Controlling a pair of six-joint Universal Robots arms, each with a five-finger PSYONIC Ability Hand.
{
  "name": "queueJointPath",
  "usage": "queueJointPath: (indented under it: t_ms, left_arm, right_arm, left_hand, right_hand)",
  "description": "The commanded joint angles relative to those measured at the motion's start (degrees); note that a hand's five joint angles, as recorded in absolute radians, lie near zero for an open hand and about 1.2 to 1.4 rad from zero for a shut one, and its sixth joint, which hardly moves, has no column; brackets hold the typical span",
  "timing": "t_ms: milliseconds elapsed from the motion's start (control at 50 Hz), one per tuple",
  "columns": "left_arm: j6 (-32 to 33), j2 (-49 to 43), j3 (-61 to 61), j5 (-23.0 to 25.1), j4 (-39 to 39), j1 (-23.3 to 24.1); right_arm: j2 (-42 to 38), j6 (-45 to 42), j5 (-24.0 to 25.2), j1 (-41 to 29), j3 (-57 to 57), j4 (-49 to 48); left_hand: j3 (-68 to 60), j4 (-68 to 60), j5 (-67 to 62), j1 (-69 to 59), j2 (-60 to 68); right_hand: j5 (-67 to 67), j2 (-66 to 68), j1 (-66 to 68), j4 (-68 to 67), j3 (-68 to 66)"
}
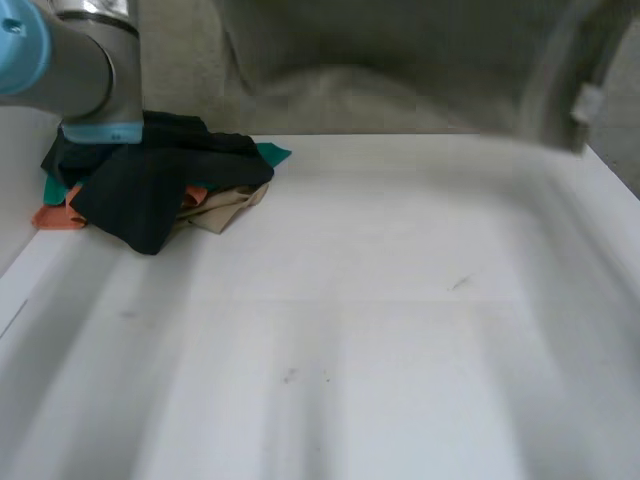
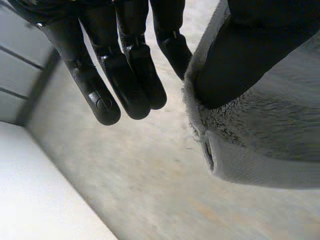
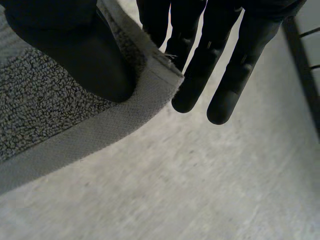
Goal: Fold the laundry.
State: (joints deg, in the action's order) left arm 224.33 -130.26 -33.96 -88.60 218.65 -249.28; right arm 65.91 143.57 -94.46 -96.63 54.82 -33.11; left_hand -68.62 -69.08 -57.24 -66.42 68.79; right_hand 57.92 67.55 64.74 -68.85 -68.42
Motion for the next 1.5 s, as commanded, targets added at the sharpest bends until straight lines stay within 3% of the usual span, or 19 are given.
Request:
queueJointPath:
  t_ms: [20,260,420,520,600,720,820,980,1120,1280,1340,1500]
  left_arm:
    - [-2.4,0.7,-8.5,0.4,-4.7,0.2]
    - [-2.5,3.3,-29.0,2.1,-4.7,0.4]
    - [-2.1,8.5,-50.5,2.5,-5.4,0.8]
    - [-0.7,16.5,-65.9,2.4,-7.1,1.4]
    - [3.9,24.9,-76.5,2.2,-13.4,2.3]
    - [10.2,33.4,-84.6,1.1,-36.4,2.1]
    - [9.9,35.3,-85.2,-0.4,-50.8,2.2]
    - [10.0,34.8,-82.7,-0.3,-51.0,2.5]
    - [9.9,28.1,-73.4,-0.2,-39.7,2.7]
    - [9.7,14.2,-57.6,-0.4,-22.0,2.7]
    - [9.6,6.1,-48.5,-0.6,-19.6,2.8]
    - [9.9,-7.8,-31.3,-1.2,-19.4,2.8]
  right_arm:
    - [-0.2,-0.3,0.4,-1.1,3.3,1.6]
    - [-3.6,-0.4,4.5,-1.5,11.4,8.7]
    - [-4.5,-1.0,6.0,-0.7,20.9,19.4]
    - [-1.5,-7.6,6.4,-0.3,29.4,30.3]
    - [3.4,-18.3,6.4,4.6,36.8,40.2]
    - [9.9,-29.9,6.4,10.1,45.7,47.1]
    - [14.5,-31.9,6.6,12.4,50.4,47.7]
    - [15.2,-32.1,6.7,13.3,51.8,47.5]
    - [14.1,-31.0,9.4,12.6,49.0,42.6]
    - [3.5,-20.3,10.4,9.2,39.8,26.3]
    - [-3.5,-16.3,9.8,6.5,33.0,23.3]
    - [-14.9,-16.1,6.7,3.5,20.3,20.5]
  left_hand:
    - [-11.4,-10.9,-12.8,-13.6,11.2]
    - [-11.4,-10.9,-12.8,-13.6,11.2]
    - [-11.4,-10.9,-12.8,-13.6,11.2]
    - [-11.4,-10.9,-12.8,-13.6,11.2]
    - [-11.4,-10.9,-12.8,-13.6,11.2]
    - [-11.4,-10.9,-12.8,-13.6,11.2]
    - [-11.4,-10.9,-12.8,-13.6,11.2]
    - [-11.4,-10.9,-12.8,-13.6,11.2]
    - [-11.4,-10.9,-12.8,-13.6,11.2]
    - [-11.4,-10.9,-12.8,-13.6,11.2]
    - [-11.4,-10.9,-12.8,-13.6,11.2]
    - [-11.4,-10.9,-12.8,-13.6,11.2]
  right_hand:
    - [12.1,12.4,15.3,-11.2,-11.6]
    - [12.1,12.4,15.3,-11.2,-11.6]
    - [12.1,12.4,15.3,-11.2,-11.6]
    - [12.1,12.4,15.3,-11.2,-11.6]
    - [12.1,12.4,15.3,-11.2,-11.6]
    - [12.1,12.4,15.3,-11.2,-11.6]
    - [12.1,12.4,15.3,-11.2,-11.6]
    - [12.1,12.4,15.3,-11.2,-11.6]
    - [12.1,12.4,15.3,-11.2,-11.6]
    - [12.1,12.4,15.3,-11.2,-11.6]
    - [12.1,12.4,15.3,-11.2,-11.6]
    - [12.1,12.4,15.3,-11.2,-11.6]
